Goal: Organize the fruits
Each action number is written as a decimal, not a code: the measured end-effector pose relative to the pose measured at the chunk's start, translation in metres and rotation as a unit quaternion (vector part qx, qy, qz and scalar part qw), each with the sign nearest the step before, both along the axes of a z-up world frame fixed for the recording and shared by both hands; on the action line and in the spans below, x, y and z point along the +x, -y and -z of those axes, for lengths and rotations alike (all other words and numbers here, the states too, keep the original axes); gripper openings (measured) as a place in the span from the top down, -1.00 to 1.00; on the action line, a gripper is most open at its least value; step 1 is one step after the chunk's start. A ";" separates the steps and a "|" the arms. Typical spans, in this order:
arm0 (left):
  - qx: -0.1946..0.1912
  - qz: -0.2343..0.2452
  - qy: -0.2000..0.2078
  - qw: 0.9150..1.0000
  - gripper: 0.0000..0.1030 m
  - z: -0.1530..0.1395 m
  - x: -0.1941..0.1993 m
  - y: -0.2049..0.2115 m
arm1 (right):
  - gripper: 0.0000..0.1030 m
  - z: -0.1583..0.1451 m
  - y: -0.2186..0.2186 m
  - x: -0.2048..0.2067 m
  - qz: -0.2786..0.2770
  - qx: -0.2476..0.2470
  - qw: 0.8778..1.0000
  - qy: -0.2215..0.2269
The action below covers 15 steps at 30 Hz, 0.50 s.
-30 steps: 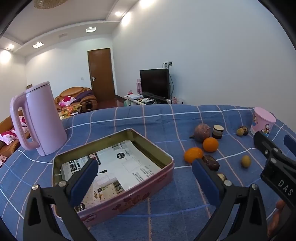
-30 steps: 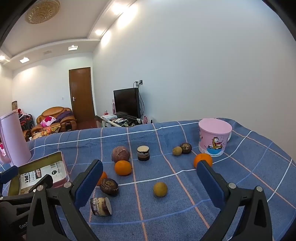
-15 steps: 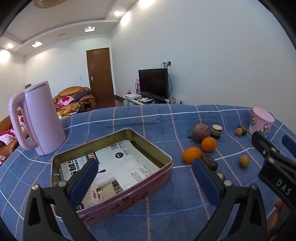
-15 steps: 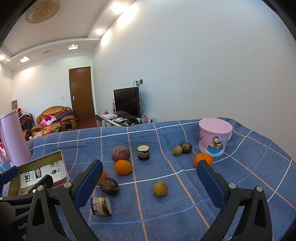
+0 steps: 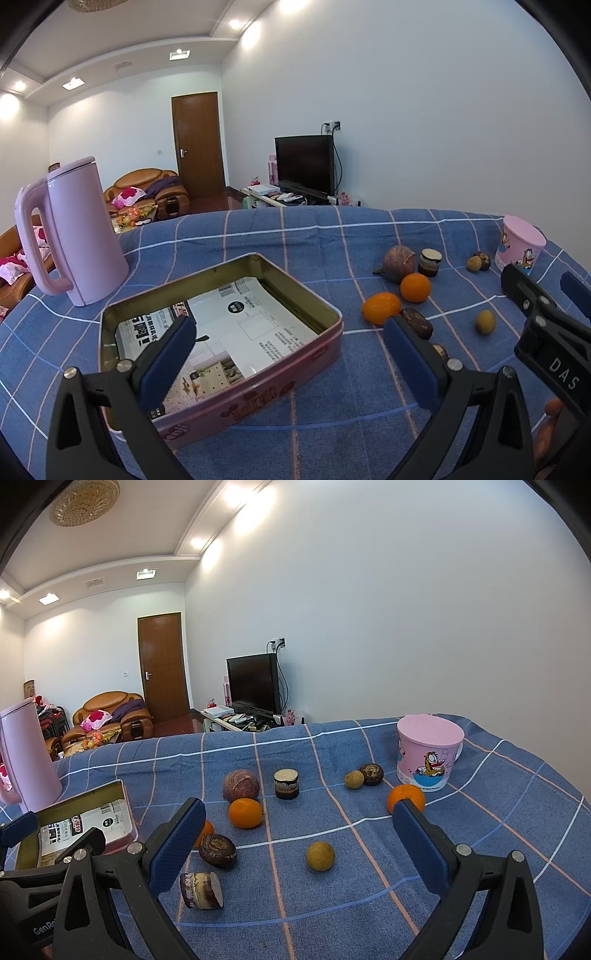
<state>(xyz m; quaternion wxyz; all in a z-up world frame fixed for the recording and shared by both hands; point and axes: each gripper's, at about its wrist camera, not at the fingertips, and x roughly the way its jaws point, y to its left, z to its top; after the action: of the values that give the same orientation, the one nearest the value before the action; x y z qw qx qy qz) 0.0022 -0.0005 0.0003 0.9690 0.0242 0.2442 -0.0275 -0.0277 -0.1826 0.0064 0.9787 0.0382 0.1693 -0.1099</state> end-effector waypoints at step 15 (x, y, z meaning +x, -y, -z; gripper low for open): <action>-0.004 0.000 -0.003 1.000 -1.00 0.000 0.000 0.000 | -0.98 0.000 0.001 0.000 0.000 0.000 1.000 0.000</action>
<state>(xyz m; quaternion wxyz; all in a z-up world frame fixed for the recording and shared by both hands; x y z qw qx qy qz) 0.0020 -0.0008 -0.0002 0.9684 0.0202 0.2470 -0.0289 -0.0280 -0.1831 0.0066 0.9787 0.0385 0.1693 -0.1099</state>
